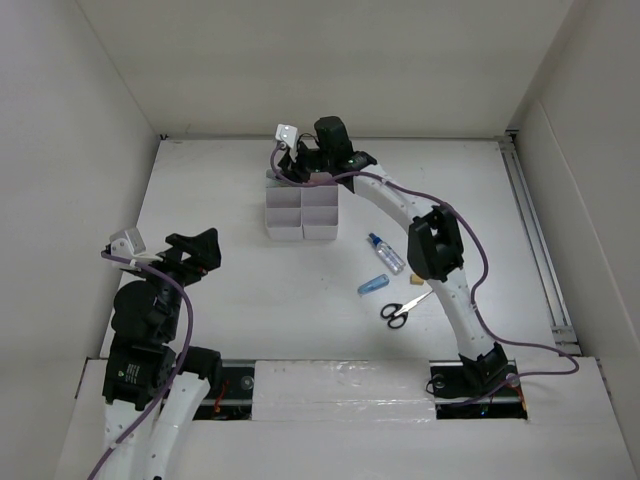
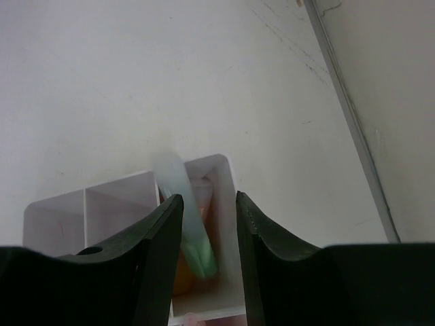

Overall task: Sort the stationery into containers
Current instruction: Place the pen in the storage box, then pick up the stationery from the center of the board.

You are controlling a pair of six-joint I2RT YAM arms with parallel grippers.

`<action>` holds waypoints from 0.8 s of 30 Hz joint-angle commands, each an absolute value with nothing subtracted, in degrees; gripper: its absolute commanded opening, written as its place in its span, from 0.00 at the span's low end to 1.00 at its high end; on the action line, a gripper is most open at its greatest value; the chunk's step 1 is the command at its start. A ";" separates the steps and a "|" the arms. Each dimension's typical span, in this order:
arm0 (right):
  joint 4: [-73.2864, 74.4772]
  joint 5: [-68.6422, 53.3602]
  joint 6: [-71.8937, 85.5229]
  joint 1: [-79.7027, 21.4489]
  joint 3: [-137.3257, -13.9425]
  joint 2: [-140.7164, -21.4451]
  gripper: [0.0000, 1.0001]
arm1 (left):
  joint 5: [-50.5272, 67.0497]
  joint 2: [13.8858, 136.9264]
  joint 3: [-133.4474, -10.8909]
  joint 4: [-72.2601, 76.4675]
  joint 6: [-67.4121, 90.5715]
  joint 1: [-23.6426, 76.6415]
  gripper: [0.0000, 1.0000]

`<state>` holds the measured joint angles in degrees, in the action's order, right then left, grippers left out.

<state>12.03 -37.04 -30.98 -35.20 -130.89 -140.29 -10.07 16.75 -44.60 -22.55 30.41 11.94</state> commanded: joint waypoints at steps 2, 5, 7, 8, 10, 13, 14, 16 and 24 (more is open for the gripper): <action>7.74 -37.36 -30.50 -36.21 -131.40 -137.29 0.47 | -9.14 16.96 -44.47 -19.60 29.36 12.13 1.00; 7.73 -36.74 -30.50 -36.21 -131.40 -137.29 0.47 | -9.14 16.96 -44.47 -19.60 29.36 12.13 1.00; 7.73 -38.14 -29.98 -36.21 -130.44 -136.33 0.47 | -9.14 16.96 -44.47 -19.60 29.36 12.13 1.00; 7.21 -38.14 -29.97 -36.21 -129.56 -134.40 0.47 | -9.14 16.96 -44.47 -19.60 29.36 12.13 1.00; 5.03 -37.36 -29.27 -36.74 -126.67 -131.24 1.00 | -9.14 16.44 -44.47 -19.60 29.36 12.13 1.00; -2.07 -30.35 -24.98 -38.40 -116.84 -122.11 1.00 | -9.14 16.44 -44.47 -19.60 29.36 12.13 1.00; -4.20 -22.23 -22.96 -39.45 -110.19 -119.47 1.00 | -9.14 16.44 -44.47 -19.60 29.36 12.13 1.00; -5.97 -12.71 -16.66 -40.25 -105.32 -112.78 1.00 | -9.67 15.91 -44.47 -19.60 29.36 12.13 1.00; -3.10 3.66 -2.12 -36.39 -78.34 -90.29 1.00 | -10.20 17.14 -44.47 -20.13 29.88 12.13 1.00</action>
<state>-3.03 -6.94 -10.20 -38.81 -84.20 -95.22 -9.91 16.45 -44.60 -22.46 30.41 11.94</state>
